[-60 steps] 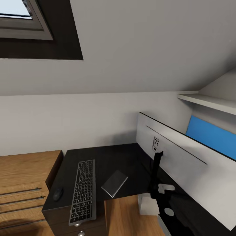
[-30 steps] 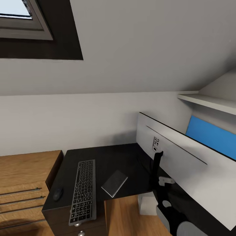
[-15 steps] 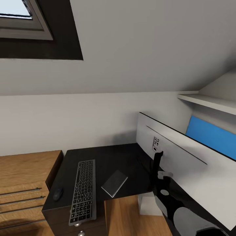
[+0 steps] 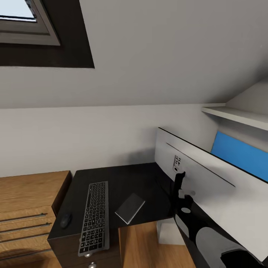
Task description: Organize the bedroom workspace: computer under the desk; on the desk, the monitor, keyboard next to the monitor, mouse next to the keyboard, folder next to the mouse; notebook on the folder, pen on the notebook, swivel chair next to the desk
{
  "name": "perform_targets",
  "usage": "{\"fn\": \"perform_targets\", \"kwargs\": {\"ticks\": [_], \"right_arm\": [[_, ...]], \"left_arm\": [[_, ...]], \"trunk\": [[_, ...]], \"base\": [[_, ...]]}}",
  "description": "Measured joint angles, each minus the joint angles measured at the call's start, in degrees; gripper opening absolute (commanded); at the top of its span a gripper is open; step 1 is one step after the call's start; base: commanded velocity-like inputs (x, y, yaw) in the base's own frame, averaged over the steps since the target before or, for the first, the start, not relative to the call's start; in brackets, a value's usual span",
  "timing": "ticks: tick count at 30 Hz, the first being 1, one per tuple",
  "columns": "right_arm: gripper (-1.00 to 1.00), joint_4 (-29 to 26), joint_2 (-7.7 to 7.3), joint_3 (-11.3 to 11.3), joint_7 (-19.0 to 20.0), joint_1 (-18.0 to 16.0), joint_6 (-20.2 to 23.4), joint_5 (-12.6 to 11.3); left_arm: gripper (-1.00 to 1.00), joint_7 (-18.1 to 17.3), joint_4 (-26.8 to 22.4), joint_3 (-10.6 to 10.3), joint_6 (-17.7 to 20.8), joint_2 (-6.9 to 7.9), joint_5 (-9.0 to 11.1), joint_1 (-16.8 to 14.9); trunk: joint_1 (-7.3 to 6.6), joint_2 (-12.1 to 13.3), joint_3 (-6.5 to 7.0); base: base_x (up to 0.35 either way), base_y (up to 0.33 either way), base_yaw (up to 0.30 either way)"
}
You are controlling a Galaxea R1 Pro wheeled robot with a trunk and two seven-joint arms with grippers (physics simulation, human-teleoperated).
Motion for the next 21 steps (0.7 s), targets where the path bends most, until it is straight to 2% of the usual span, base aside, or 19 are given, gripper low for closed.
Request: {"fn": "perform_targets", "kwargs": {"ticks": [8,13,21], "right_arm": [[1.00,0.0,-0.09,0.0,0.0,-0.7,0.3,0.0],[1.00,0.1,-1.35,0.0,0.0,-1.3,0.3,-0.1],[1.00,1.9,-1.27,0.0,0.0,-1.3,0.1,-0.1]], "left_arm": [[1.00,0.0,0.0,0.0,0.0,0.00,0.0,0.0],[1.00,0.0,0.0,0.0,0.0,0.00,0.0,0.0],[1.00,0.0,0.0,0.0,0.0,0.00,0.0,0.0]], "trunk": [[0.00,0.0,0.00],[0.00,0.0,0.00],[0.00,0.0,0.00]], "base": [[0.000,0.000,0.000],[0.000,0.000,0.000],[0.000,0.000,0.000]]}}
